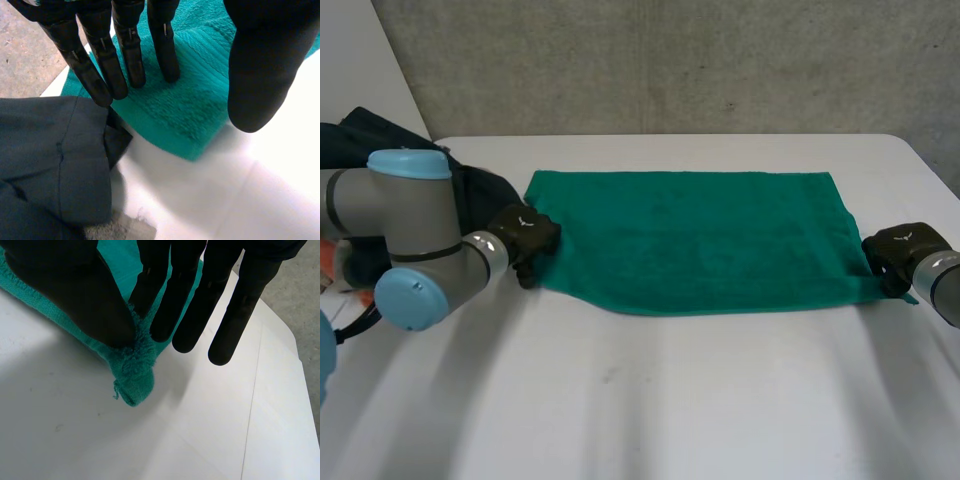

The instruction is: Fold the laundry.

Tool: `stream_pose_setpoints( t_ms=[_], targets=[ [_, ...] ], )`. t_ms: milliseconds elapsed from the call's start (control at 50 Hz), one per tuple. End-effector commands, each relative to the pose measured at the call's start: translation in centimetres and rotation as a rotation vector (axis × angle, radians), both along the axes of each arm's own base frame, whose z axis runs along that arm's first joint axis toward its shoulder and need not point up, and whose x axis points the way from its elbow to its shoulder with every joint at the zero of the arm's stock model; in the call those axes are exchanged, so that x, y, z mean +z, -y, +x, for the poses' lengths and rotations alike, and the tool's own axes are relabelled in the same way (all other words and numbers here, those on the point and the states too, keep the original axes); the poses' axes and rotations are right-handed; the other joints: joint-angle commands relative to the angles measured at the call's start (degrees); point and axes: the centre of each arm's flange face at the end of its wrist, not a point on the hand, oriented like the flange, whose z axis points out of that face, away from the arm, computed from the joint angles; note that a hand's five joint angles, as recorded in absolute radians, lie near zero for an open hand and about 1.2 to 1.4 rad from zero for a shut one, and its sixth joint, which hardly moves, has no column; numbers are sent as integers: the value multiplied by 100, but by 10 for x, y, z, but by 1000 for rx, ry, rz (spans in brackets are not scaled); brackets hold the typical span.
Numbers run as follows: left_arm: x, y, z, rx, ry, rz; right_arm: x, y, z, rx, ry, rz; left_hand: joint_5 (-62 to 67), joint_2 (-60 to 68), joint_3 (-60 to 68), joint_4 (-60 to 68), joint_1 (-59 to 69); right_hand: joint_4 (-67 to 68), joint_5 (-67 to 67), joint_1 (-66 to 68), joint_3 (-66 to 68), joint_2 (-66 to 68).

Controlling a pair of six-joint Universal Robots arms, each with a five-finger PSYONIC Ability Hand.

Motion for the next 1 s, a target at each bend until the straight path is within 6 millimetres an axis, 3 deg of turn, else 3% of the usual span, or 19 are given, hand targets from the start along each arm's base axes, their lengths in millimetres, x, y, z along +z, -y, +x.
stream_pose_setpoints(
  t_ms=[20,220,420,460,540,640,680,720,1000],
  targets=[
    [-11,9,-8,25,36,14,0,1,-2,-5,0,2,1056,1075,1089,1064,1129,1134,1244,1542,1178,1265],
    [-17,18,-16,11,73,-18,2,1,-4,-8,5,-1,1341,1360,1374,1349,1413,1134,1244,1542,1178,1265],
    [-25,22,-18,-14,108,-52,3,0,-5,-11,7,-1,4918,4937,4951,4926,4990,1134,1244,1542,1178,1265],
    [-25,23,-16,-16,116,-54,3,0,-5,-10,9,0,4924,4943,4957,4932,4996,1134,1244,1542,1178,1265],
    [-19,21,-12,-7,116,-42,7,-1,-5,-12,13,-8,4924,4943,4957,4932,4996,1134,1244,1542,1178,1265],
    [1,4,-6,-7,95,3,14,-2,-4,-2,22,-16,4924,4943,4957,4932,4996,1134,1244,1542,1178,1265],
    [4,-1,-5,-15,78,12,15,-2,-4,2,25,-15,3155,3174,3188,3163,3227,1134,1244,1542,1178,1265],
    [5,-4,-4,-39,55,13,15,-2,-5,4,28,-10,-52,-33,-19,-44,21,1134,1244,1542,1178,1265],
    [-20,13,-9,-54,73,14,10,-5,-1,18,21,7,367,385,400,375,439,1134,1244,1542,1178,1265]
  ],
)
